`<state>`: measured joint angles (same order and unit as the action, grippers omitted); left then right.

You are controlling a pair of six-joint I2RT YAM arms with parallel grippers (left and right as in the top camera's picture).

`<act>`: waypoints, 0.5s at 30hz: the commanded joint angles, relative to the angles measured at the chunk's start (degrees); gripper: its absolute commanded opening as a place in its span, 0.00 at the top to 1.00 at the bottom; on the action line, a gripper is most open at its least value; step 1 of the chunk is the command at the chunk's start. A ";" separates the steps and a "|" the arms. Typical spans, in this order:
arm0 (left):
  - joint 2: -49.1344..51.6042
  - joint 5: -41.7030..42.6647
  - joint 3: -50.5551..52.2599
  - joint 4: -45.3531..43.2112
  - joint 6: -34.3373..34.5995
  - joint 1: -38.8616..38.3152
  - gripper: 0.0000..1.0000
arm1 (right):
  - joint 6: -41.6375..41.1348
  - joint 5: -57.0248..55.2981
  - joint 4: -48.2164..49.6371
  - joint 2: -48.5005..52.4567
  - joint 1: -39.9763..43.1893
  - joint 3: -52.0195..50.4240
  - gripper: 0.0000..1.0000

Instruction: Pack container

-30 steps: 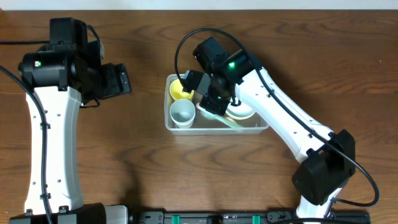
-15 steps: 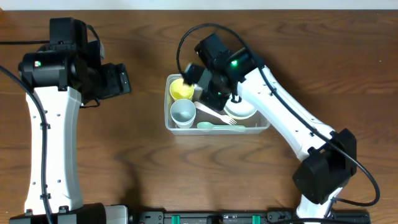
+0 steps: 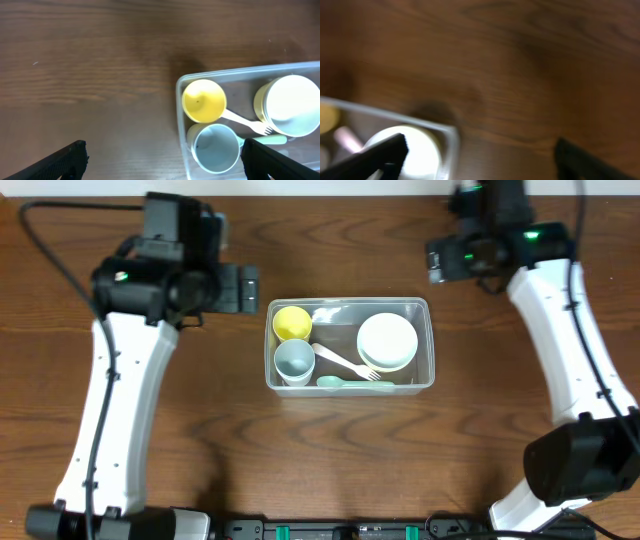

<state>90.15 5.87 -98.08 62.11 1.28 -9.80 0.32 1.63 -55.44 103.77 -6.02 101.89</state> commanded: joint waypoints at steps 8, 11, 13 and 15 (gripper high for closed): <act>9.05 -0.94 0.37 -0.90 -1.66 -0.90 0.02 | -3.45 -0.07 2.08 -0.59 9.27 0.00 0.01; 9.99 -1.01 0.37 -2.47 -1.68 -0.85 0.02 | -3.26 -0.11 2.10 -0.57 9.88 0.00 0.01; 10.14 -1.86 0.37 -2.43 -1.68 -0.83 0.02 | -3.26 -0.17 1.95 -0.61 9.92 0.00 0.01; 9.99 -2.43 0.37 -2.12 -2.03 -0.79 0.02 | -3.34 -0.35 1.11 -0.83 9.88 0.00 0.01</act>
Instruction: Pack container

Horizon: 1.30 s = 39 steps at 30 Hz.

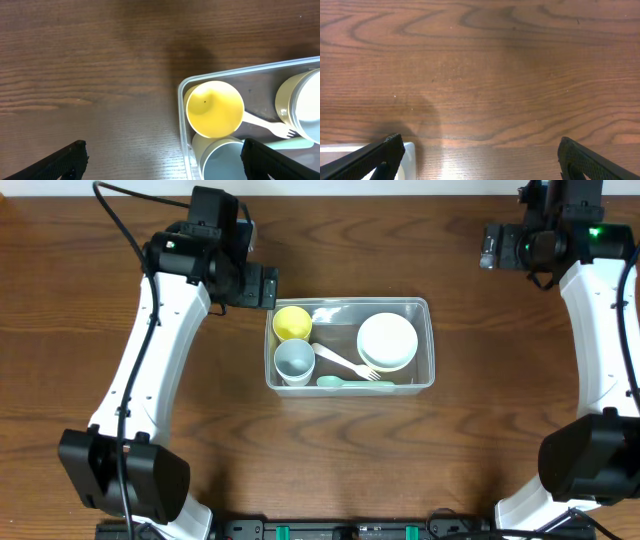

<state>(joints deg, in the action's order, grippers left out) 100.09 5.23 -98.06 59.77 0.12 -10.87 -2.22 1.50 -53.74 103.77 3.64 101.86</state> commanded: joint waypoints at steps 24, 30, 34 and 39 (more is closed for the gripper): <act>-34.14 -1.36 19.58 -0.42 -0.61 0.17 0.02 | -7.93 -5.79 4.66 -37.59 -2.38 -34.99 0.01; -57.09 -1.38 39.30 -6.75 1.53 0.17 0.02 | -12.24 -9.03 7.58 -60.13 -4.26 -54.62 0.01; -71.82 -1.40 48.35 -7.82 2.80 0.17 0.02 | -12.96 -9.05 6.64 -73.33 -4.44 -61.51 0.01; -82.20 -1.40 52.48 -7.80 3.61 0.17 0.02 | -13.00 -8.98 6.67 -81.26 -4.46 -63.87 0.01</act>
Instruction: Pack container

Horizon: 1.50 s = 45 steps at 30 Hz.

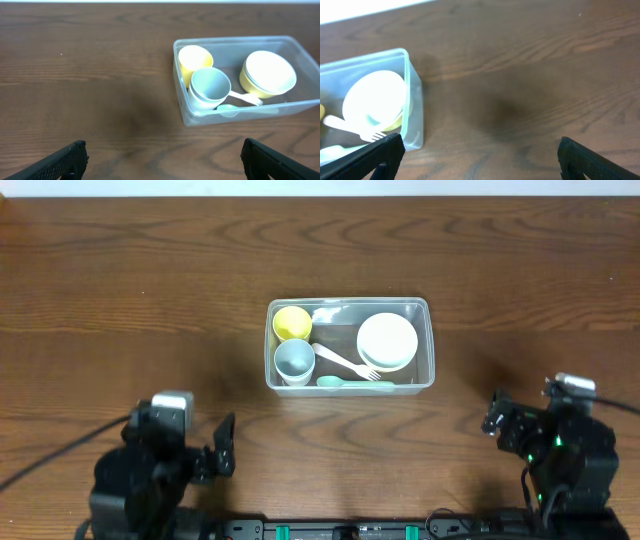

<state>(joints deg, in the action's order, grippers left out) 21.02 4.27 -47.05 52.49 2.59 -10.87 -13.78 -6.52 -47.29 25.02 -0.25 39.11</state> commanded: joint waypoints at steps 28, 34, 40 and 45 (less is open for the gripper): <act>-4.66 -0.44 1.57 1.44 1.14 0.17 0.02 | -1.44 1.51 -12.63 -4.39 -0.59 -1.20 0.01; -4.66 -0.44 1.57 1.44 1.14 0.17 0.02 | 2.60 2.36 -4.68 -13.75 -2.25 -6.45 0.01; -4.66 -0.44 1.57 1.44 1.11 0.17 0.02 | 4.00 6.34 7.72 -24.61 -2.69 -19.21 0.01; -4.66 -0.44 1.57 1.44 1.11 0.17 0.02 | 8.26 7.65 28.70 -24.74 -3.74 -26.62 0.01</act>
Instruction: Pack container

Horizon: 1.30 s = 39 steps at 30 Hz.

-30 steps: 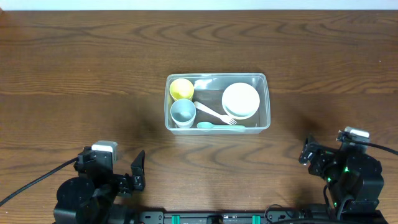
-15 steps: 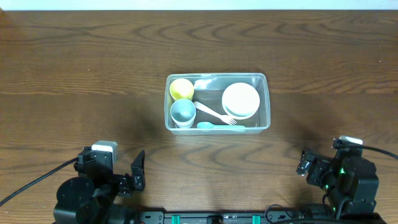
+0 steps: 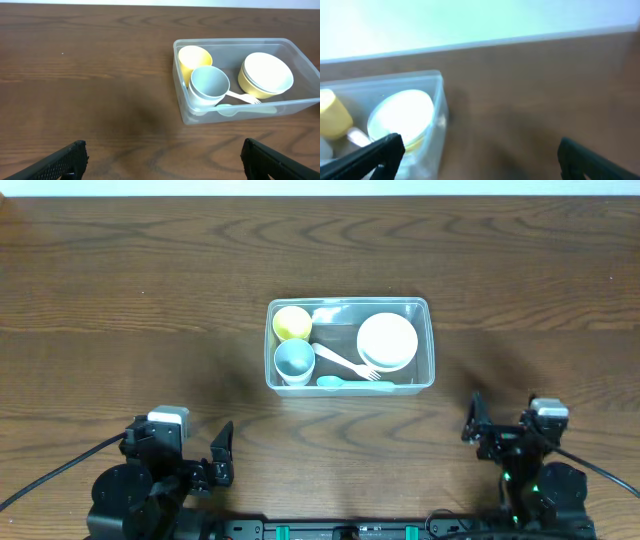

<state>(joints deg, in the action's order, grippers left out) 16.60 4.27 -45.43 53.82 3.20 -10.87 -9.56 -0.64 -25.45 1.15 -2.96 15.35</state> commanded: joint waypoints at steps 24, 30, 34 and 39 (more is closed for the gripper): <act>-0.24 -0.44 -0.04 0.11 0.52 0.17 0.02 | 13.92 1.07 21.22 -0.83 -1.97 -15.04 0.01; -0.24 -0.44 -0.04 0.11 0.52 0.17 0.02 | 13.92 1.09 21.22 -0.83 -1.97 -15.04 0.01; -0.24 -0.44 -0.04 0.11 0.52 0.17 0.02 | 13.92 1.09 21.22 -0.83 -1.97 -15.04 0.01; -0.24 -0.44 -0.04 0.11 0.52 0.17 0.02 | 13.92 1.09 21.22 -0.83 -1.97 -15.04 0.01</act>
<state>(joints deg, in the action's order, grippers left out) 16.60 4.27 -45.43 53.82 3.20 -10.87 3.62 0.23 -3.95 0.69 -4.36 0.38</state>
